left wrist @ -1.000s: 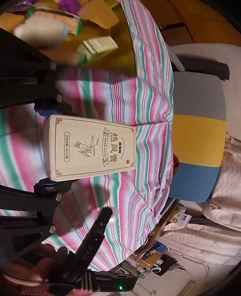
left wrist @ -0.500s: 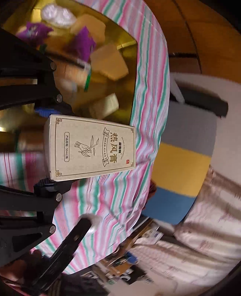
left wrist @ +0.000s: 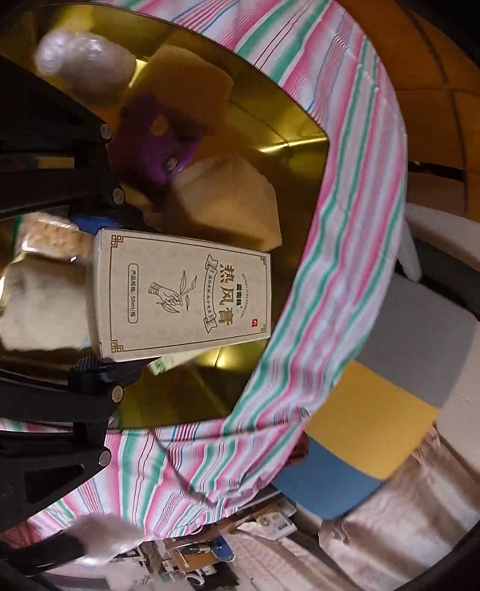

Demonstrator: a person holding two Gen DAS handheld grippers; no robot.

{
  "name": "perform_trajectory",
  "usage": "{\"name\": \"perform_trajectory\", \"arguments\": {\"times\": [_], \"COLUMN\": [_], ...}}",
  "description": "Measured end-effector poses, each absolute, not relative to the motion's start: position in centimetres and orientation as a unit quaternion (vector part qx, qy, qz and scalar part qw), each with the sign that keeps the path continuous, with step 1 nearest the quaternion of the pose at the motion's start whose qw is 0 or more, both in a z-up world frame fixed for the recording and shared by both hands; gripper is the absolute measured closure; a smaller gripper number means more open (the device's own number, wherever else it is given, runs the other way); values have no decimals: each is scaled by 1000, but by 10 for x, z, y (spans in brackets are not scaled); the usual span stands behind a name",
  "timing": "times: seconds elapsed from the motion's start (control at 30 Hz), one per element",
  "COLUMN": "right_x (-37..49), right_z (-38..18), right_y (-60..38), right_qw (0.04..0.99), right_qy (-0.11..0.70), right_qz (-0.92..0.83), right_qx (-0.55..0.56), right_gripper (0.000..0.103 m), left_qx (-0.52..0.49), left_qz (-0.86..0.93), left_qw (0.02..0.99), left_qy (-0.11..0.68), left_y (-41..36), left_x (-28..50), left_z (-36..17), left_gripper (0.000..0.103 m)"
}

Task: Organize objects
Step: 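Lower the cream box and wrapped ball into the gold tin, opening both grippers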

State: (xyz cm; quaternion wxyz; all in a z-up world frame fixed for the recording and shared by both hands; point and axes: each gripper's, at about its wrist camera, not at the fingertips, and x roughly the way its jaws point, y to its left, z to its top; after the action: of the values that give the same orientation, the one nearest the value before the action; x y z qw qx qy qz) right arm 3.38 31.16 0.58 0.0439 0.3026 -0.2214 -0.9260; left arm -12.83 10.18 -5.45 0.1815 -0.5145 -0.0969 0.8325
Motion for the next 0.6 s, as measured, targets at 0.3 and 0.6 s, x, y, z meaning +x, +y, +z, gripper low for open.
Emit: {"name": "perform_trajectory", "arguments": {"times": [0.3, 0.6], "right_x": [23, 22], "right_z": [1, -7], "right_y": [279, 270], "right_qw": [70, 80], "right_qy": [-201, -201], "right_qz": [-923, -920], "right_qx": [319, 327], "right_gripper": [53, 53], "left_qx": [-531, -490], "left_qz": [831, 836], "left_qw": [150, 205], "left_qy": [-71, -134], "left_y": [108, 88], "left_x": [-168, -138], "left_z": [-63, -45], "left_gripper": [51, 8]}}
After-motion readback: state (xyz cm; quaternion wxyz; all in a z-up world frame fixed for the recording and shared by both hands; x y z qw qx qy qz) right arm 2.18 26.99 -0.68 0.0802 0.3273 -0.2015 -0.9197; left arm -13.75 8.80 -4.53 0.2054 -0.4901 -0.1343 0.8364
